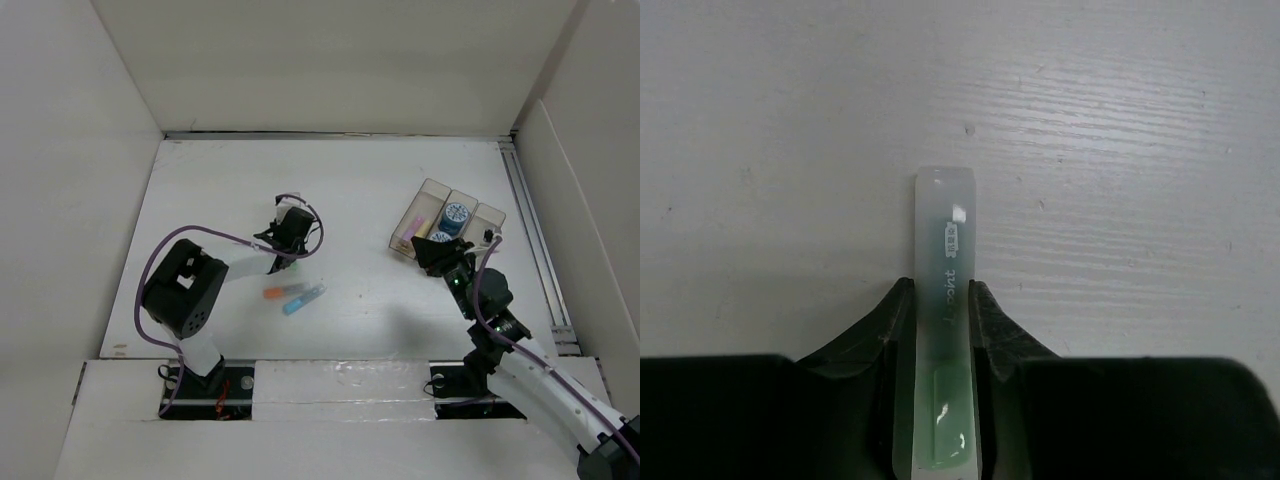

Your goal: Organize the desk

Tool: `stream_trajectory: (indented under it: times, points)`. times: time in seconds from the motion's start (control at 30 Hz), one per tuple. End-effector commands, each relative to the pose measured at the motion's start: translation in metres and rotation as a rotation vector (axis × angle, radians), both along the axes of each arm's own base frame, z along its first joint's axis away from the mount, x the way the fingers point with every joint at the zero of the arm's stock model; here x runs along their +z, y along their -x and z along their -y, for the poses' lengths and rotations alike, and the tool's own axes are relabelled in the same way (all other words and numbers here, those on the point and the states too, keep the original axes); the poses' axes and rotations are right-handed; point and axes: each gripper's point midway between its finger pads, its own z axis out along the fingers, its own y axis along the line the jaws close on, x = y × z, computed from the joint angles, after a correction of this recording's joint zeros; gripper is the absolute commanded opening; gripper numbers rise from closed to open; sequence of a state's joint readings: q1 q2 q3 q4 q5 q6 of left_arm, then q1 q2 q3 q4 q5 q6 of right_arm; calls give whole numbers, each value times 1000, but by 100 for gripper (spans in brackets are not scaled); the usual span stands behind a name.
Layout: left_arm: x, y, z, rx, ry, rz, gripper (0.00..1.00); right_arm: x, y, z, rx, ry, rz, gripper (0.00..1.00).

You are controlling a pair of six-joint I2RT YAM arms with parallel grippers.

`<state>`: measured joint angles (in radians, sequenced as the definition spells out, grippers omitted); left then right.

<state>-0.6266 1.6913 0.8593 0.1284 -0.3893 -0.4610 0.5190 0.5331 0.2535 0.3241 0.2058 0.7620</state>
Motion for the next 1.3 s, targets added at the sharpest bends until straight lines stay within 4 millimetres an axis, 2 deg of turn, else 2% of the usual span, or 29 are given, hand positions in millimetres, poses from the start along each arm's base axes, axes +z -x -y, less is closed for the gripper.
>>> stream_trajectory:
  times: [0.0,0.13,0.23,0.33,0.37,0.4,0.47,0.5,0.57,0.6,0.7,0.73,0.77,0.8,0.87,0.9,0.97,1.0,1.2,1.27]
  points:
    - [23,-15,-5,57,-18,59,0,35,1,-6,29,-36,95,33]
    - [50,-29,13,32,62,110,0,34,0,-8,32,-30,89,33]
    - [70,-34,44,-55,195,132,0,33,-1,-6,21,-30,86,33]
    - [89,-29,92,-215,387,134,0,36,1,-5,22,-30,96,33]
    - [94,-25,106,-271,441,124,0,36,1,-5,21,-31,96,23]
    - [101,-23,127,-326,495,122,0,36,1,-3,13,-33,98,17]
    - [108,-14,155,-399,527,116,0,38,3,-1,10,-37,105,9]
    - [117,-18,171,-423,537,132,0,39,4,0,8,-36,108,9]
    - [124,-11,196,-472,542,135,0,41,5,3,-4,-41,117,9]
    - [132,-16,214,-496,527,145,0,39,5,3,-9,-39,115,10]
    - [132,-20,215,-463,487,146,0,42,5,2,0,-35,118,16]
    - [130,-32,199,-375,422,179,0,41,4,2,-5,-32,109,20]
    - [131,-32,198,-375,424,182,0,40,4,2,-5,-31,106,21]
    - [123,-31,189,-344,385,166,0,40,3,2,-6,-28,104,22]
    - [118,-35,167,-254,323,177,10,41,4,0,7,-26,107,26]
    - [103,-30,154,-219,282,152,25,40,4,-1,12,-24,105,27]
    - [98,-30,134,-130,251,166,40,40,4,-2,18,-28,103,29]
    - [87,-25,125,-108,231,150,51,40,3,-3,19,-29,102,29]
    - [55,-16,103,-14,183,103,52,36,1,-7,34,-17,90,31]
    - [56,-16,93,32,171,120,51,36,0,-7,31,-13,88,31]
